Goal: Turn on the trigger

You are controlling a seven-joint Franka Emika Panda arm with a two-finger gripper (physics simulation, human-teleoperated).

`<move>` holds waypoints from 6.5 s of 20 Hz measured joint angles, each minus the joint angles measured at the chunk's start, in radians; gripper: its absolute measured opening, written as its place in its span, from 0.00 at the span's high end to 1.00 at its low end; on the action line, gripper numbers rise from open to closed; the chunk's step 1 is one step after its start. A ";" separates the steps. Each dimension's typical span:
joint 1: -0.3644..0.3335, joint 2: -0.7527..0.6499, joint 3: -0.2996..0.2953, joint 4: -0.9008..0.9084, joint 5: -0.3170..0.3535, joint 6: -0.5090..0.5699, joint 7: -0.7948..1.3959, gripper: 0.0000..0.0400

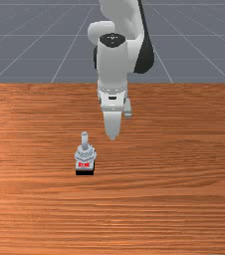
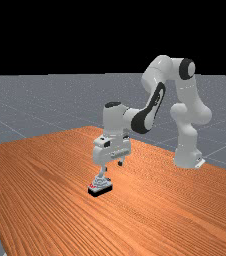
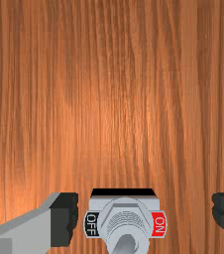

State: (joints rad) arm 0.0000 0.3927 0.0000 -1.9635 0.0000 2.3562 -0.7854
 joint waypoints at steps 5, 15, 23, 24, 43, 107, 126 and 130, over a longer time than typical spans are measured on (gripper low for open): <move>0.318 0.209 0.069 0.352 -0.064 -0.144 0.476 0.92; 0.363 0.214 0.091 0.356 -0.063 -0.144 0.483 1.00; 0.367 0.213 0.084 0.356 -0.076 -0.153 0.489 1.00; 0.374 0.216 0.077 0.364 -0.088 -0.165 0.498 1.00; 0.349 0.184 0.028 0.255 -0.062 -0.096 0.610 1.00; 0.013 -0.114 -0.022 -0.290 0.133 0.149 0.134 1.00; -0.026 -0.070 -0.083 -0.293 0.115 0.202 0.181 1.00; -0.041 -0.072 -0.088 -0.301 0.117 0.203 0.153 1.00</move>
State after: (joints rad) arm -0.0412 0.3208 -0.0876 -2.2646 0.1172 2.5590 -0.6321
